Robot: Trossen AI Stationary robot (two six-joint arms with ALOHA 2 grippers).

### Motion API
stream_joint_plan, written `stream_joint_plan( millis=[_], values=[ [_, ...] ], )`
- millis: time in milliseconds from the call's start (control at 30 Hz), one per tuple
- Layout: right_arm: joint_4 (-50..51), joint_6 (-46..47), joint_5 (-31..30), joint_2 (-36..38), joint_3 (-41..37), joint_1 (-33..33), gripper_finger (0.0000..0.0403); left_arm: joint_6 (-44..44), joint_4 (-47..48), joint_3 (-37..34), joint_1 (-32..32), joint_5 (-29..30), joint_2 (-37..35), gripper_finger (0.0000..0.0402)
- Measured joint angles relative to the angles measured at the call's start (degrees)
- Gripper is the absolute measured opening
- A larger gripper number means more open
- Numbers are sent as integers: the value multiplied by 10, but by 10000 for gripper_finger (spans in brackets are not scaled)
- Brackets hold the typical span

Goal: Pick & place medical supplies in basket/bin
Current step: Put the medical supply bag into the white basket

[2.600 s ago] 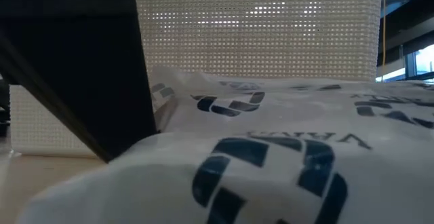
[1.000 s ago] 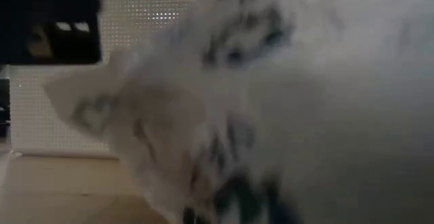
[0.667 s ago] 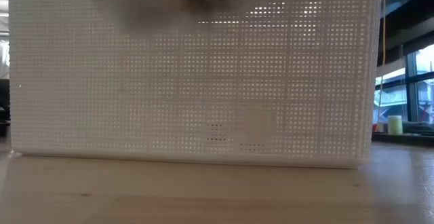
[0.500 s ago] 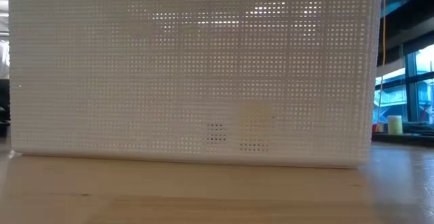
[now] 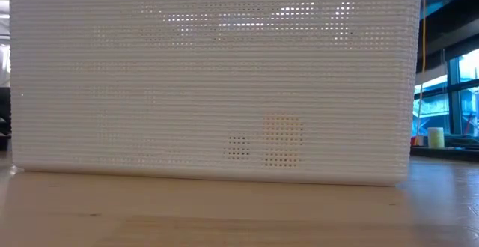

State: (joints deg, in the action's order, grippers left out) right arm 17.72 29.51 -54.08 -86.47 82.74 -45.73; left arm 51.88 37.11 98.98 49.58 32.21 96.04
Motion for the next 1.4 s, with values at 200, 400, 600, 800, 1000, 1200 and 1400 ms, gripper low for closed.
stream_joint_plan(
  millis=[200,400,600,800,1000,1200,1400],
  values=[
    [37,-74,85,23,0,91,125,-21,24,0,-8,-28,-1,127],
    [162,-58,133,23,0,166,125,-22,64,0,-8,-62,-15,127],
    [225,-46,233,13,0,205,125,-21,124,0,-10,-51,-40,127],
    [253,-82,296,-30,0,219,125,-21,173,0,-11,-13,-54,127],
    [253,-91,351,-69,0,227,125,-21,185,0,-13,-6,-55,127],
    [247,-103,409,-106,1,240,125,-21,185,0,-13,-6,-55,127],
    [217,-102,471,-127,2,257,132,-21,185,0,-13,-6,-55,127]
  ],
)
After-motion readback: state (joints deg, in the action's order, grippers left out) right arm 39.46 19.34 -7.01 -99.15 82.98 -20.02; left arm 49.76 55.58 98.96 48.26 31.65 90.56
